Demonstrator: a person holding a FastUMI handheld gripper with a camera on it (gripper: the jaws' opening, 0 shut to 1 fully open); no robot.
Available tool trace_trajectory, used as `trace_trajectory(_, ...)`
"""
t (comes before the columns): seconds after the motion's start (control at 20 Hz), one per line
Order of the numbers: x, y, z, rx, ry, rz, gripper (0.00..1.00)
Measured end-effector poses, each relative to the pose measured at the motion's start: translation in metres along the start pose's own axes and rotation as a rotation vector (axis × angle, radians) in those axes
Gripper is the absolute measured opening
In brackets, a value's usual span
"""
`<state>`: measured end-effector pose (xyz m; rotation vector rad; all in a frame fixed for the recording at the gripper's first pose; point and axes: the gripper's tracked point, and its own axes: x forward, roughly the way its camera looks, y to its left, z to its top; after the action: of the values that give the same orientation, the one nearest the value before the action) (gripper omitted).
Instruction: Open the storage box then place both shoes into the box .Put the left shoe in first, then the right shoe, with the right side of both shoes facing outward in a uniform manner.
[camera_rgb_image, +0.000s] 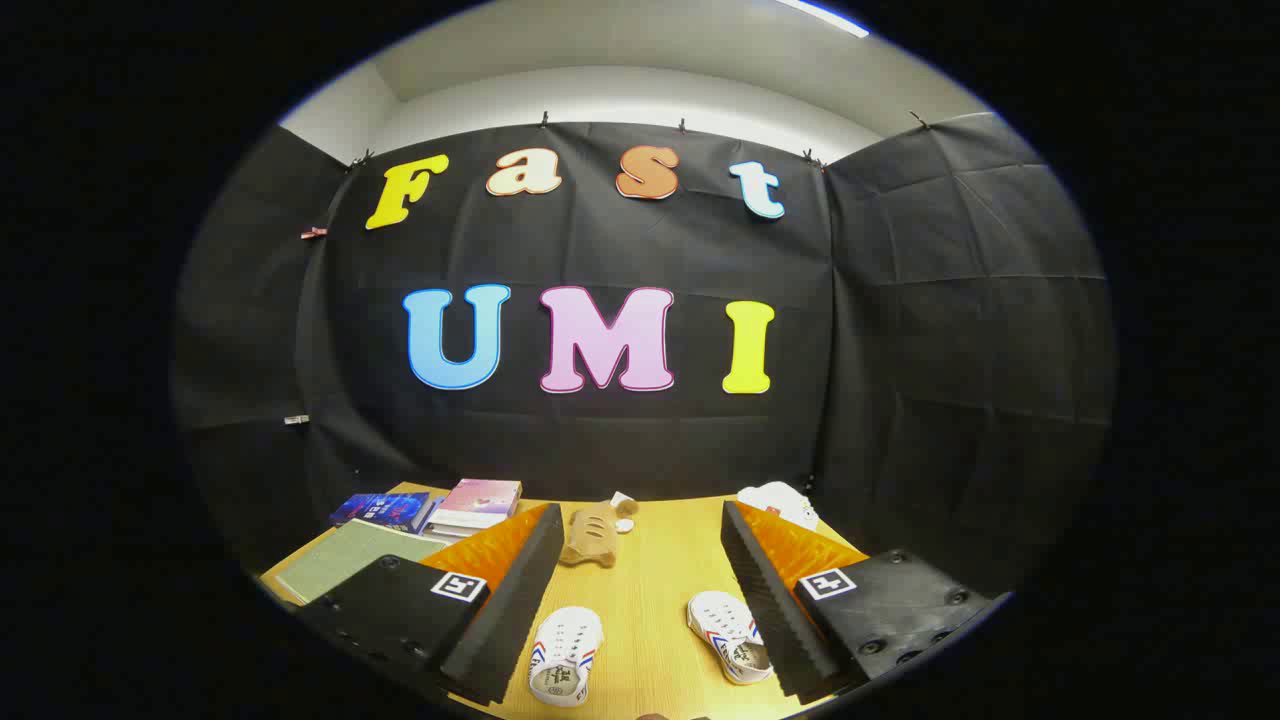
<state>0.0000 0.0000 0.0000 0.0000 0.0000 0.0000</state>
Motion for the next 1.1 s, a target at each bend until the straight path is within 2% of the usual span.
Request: trace_trajectory(1.1, 0.019, 0.034, -0.026, -0.011, 0.077, 0.08, 0.97)
